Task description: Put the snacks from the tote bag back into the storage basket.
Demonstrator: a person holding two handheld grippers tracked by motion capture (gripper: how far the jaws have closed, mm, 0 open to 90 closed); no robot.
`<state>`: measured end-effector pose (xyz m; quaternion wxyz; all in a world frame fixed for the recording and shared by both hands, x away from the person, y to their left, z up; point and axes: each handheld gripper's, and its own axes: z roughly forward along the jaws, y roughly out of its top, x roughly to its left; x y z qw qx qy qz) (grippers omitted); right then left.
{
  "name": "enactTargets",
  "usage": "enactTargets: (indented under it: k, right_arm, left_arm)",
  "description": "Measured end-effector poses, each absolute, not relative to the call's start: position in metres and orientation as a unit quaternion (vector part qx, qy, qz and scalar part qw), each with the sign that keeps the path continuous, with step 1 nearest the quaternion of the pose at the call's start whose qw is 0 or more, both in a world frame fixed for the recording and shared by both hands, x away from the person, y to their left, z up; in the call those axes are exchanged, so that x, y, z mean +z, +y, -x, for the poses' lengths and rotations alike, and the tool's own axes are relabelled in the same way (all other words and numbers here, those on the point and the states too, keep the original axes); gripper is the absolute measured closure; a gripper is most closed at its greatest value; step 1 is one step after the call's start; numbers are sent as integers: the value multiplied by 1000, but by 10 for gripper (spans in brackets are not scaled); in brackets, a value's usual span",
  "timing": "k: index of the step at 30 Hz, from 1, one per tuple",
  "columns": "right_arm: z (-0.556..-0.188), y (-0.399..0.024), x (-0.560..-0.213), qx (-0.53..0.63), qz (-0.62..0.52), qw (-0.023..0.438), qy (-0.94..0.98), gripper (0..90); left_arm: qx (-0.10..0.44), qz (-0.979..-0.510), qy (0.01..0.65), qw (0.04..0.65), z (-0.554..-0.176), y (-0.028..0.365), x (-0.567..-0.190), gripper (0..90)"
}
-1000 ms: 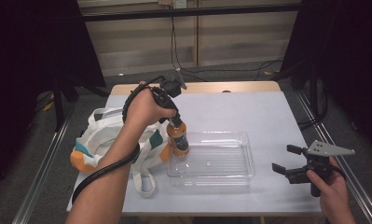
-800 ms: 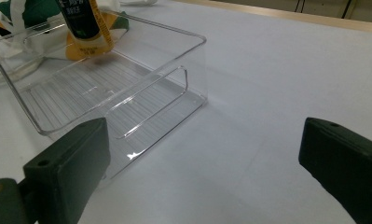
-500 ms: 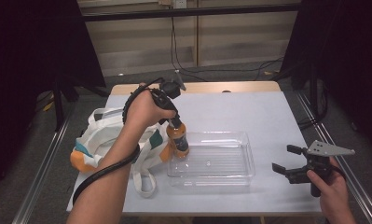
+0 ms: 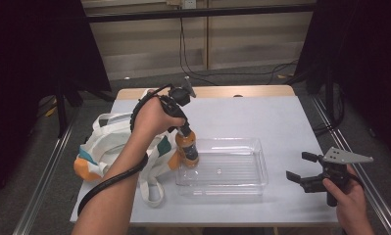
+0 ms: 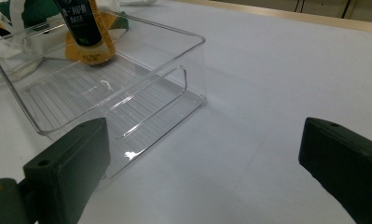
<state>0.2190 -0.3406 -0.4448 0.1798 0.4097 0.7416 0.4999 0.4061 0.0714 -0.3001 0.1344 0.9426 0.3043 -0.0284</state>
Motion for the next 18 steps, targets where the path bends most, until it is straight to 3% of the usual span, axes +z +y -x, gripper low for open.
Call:
enactTargets:
  k: [18]
  right_arm:
    - [-219,-340,-445,498,-410,181,742,18]
  left_arm:
    - [-23,-942,298,150,-404,70,-302,592]
